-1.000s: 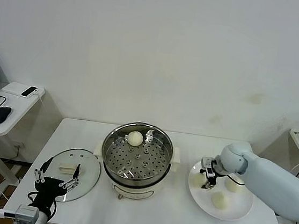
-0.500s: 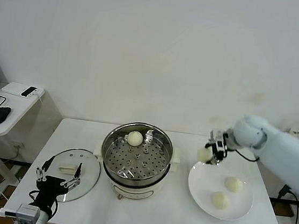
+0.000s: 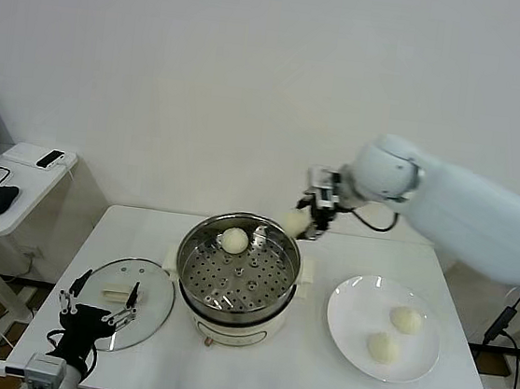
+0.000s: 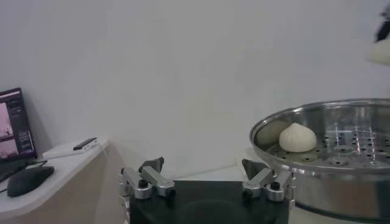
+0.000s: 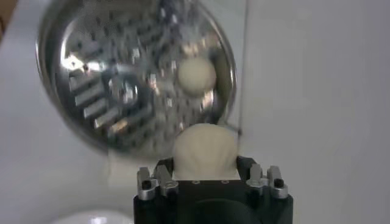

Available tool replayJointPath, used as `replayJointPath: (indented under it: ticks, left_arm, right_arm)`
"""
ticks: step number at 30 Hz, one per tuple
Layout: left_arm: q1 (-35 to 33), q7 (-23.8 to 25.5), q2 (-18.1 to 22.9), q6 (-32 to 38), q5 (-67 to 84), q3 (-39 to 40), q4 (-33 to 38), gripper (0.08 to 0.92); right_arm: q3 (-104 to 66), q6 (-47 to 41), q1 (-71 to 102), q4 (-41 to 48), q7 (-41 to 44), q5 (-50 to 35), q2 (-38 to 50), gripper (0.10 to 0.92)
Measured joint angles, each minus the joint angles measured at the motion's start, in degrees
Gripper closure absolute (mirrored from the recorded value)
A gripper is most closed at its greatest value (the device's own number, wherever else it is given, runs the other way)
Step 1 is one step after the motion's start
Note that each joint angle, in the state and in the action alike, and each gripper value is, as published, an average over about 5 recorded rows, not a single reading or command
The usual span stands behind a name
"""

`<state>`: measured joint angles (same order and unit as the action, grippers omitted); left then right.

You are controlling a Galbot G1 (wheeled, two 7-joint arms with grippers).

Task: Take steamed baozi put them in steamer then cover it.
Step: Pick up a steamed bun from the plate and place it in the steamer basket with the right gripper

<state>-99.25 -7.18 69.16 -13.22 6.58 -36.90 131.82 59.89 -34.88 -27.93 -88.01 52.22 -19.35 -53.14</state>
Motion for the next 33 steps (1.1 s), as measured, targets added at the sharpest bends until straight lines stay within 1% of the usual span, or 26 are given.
replayJointPath:
  ticks: [7,15,24,33]
  left_arm:
    - [0.0,0.1,-0.1,0.1,-0.3,-0.9,0.0,0.177]
    - [0.1,0.2,0.2,0.3,-0.4,-1.3,0.0,0.177]
    - [-0.1,0.2,0.4,0.6,-0.8,-1.3,0.2,0.177]
    - [-0.3,0.1,0.5,0.7,-0.8,-1.5,0.8,0.177]
  right_arm:
    - [2.3,-2.9,1.2,3.5,-3.6,-4.4,-8.4,0.386]
    - [4.6,-5.0,3.2,7.8,-6.4,-7.3,-15.9,0.381]
    - [6.1,-6.0,5.0,11.8,-8.1,-8.3,-21.3,0.381]
    - [6.7,-6.5,6.1,14.4,-8.9,-8.3,-24.4,0.372]
